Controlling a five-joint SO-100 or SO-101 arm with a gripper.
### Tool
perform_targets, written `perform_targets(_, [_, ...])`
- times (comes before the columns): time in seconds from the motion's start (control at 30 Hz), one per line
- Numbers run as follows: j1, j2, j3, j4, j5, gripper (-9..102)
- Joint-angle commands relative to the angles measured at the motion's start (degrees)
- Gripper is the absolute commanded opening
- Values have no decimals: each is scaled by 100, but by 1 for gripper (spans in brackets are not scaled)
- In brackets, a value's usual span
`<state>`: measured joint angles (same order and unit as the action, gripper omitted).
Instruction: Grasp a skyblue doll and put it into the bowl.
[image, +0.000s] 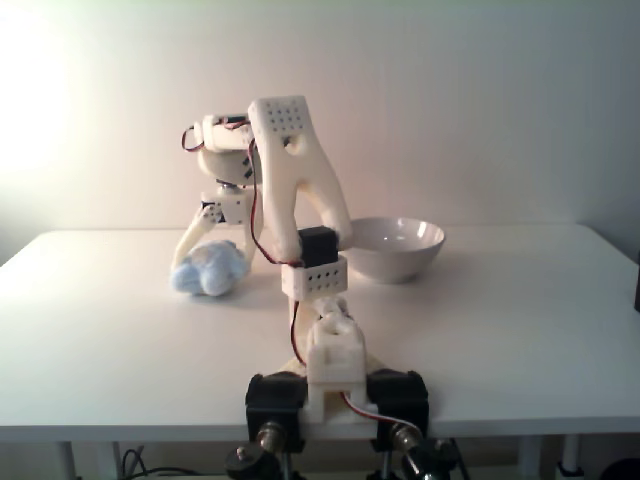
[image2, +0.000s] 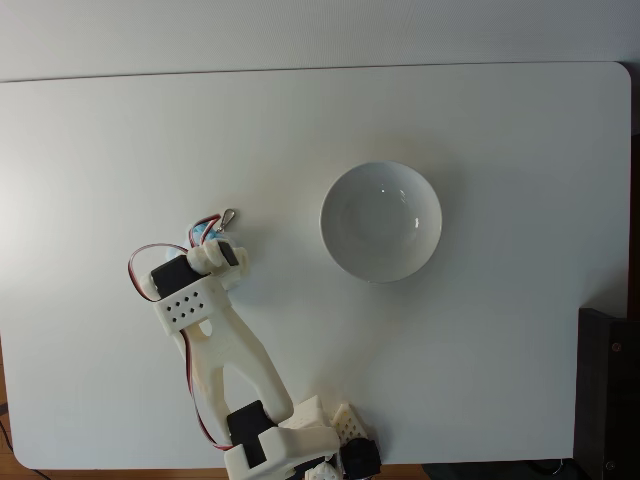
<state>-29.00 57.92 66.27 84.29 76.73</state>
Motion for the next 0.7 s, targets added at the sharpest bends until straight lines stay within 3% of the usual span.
perform_targets(0.0, [-97, 9, -97, 9, -18, 50])
perform_targets(0.67, [-18, -290, -97, -193, -26, 50])
